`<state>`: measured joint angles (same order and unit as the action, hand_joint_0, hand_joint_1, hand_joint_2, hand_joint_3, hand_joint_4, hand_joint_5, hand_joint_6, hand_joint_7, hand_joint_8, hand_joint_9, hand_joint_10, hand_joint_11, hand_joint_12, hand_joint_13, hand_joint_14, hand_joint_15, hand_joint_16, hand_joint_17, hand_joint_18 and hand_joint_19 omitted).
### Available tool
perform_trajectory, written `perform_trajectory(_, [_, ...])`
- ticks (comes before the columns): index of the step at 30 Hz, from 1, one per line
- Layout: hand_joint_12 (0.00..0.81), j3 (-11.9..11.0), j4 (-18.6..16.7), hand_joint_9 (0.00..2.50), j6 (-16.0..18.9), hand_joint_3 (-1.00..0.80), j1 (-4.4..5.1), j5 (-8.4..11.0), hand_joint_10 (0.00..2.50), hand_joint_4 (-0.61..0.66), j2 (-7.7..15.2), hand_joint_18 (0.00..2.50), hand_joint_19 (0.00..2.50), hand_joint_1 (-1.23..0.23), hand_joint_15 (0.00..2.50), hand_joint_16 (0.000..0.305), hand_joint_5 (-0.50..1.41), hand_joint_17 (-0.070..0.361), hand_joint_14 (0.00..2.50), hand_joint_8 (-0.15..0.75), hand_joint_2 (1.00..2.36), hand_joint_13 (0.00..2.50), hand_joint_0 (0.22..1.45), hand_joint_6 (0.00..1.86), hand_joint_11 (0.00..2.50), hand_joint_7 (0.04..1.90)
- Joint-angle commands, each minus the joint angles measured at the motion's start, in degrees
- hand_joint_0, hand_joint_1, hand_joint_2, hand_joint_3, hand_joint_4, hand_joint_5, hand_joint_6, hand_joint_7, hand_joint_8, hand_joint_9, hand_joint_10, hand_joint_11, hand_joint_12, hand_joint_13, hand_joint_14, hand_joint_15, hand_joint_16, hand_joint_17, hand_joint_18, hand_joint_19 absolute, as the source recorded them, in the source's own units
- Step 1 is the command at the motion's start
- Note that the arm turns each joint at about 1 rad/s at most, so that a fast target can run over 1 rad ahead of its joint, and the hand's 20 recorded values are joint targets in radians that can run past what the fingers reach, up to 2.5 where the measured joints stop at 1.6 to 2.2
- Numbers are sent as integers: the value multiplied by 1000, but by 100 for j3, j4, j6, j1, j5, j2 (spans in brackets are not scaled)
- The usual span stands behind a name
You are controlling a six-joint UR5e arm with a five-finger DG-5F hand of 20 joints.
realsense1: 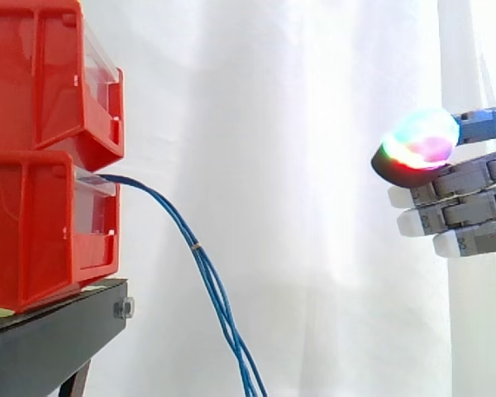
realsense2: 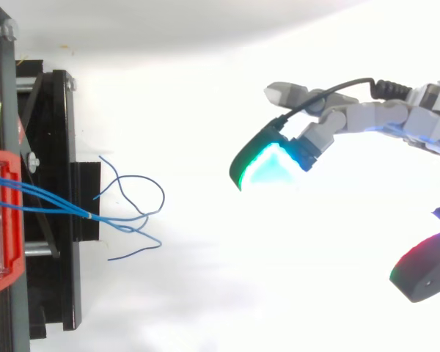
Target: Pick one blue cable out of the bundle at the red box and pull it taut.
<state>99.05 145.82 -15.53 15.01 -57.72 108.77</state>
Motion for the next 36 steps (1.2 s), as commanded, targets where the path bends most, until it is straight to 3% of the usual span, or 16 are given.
perform_trajectory(1, [399,0,-238,4,-169,-500,-7,200,0,236,74,0,147,-518,141,64,-240,144,3,251,1000,0,487,502,0,749])
perform_trajectory(4, [398,-9,-335,6,-284,-500,-7,349,0,237,136,0,142,-518,141,64,-240,144,3,251,1000,0,488,502,0,748])
perform_trajectory(5, [399,-61,-519,7,-293,-500,-24,437,0,237,303,0,140,-518,142,64,-240,144,3,252,1000,0,488,502,0,752])
perform_trajectory(7, [399,-79,-572,7,-284,-500,-42,446,0,237,355,0,141,-519,142,64,-239,144,3,251,1000,0,488,502,0,752])
perform_trajectory(8, [399,-114,-774,6,-205,-500,-68,411,1,237,557,0,141,-521,142,64,-239,144,3,252,1000,0,488,502,0,752])
perform_trajectory(14, [399,-167,-1363,6,-293,-500,-121,437,1,238,812,0,145,-525,142,64,-239,144,3,251,1000,0,489,502,0,752])
perform_trajectory(19, [399,-281,-1433,9,-266,-500,-147,437,0,238,1094,0,146,-528,142,64,-238,144,3,252,1000,0,489,502,0,752])
perform_trajectory(22, [399,-518,-1372,10,-134,-500,-182,428,0,239,1349,0,145,-535,135,64,-238,144,3,253,1000,0,487,502,0,754])
perform_trajectory(24, [400,-782,-1275,15,-108,-500,-200,420,0,240,1542,0,151,-534,138,64,-238,144,3,255,1000,0,488,502,0,756])
perform_trajectory(25, [399,-1037,-1135,15,-99,-500,-209,402,1,239,1770,0,152,-536,141,64,-238,144,3,255,1000,0,487,502,0,757])
perform_trajectory(28, [400,-1230,-1038,15,-64,-500,-226,376,1,243,1946,0,151,-538,146,64,-236,144,3,254,1000,0,488,502,0,761])
perform_trajectory(29, [401,-1599,-941,15,94,-500,-270,244,1,243,2315,0,155,-537,146,64,-236,144,3,254,1000,0,488,502,0,762])
perform_trajectory(30, [401,-1705,-924,16,173,-500,-288,200,1,244,2421,0,155,-539,146,64,-236,144,3,254,1000,0,487,502,0,761])
perform_trajectory(31, [400,-1977,-897,16,375,-500,-332,68,0,243,2693,0,161,-537,143,64,-236,144,3,254,1000,0,488,502,0,761])
perform_trajectory(33, [400,-2329,-827,17,586,-500,-385,-134,1,243,2957,0,155,-537,147,64,-236,144,3,255,1000,0,488,502,0,762])
perform_trajectory(36, [400,-2566,-669,19,560,-500,-411,-231,1,246,3098,0,153,-538,147,64,-234,143,3,255,1000,0,488,502,0,769])
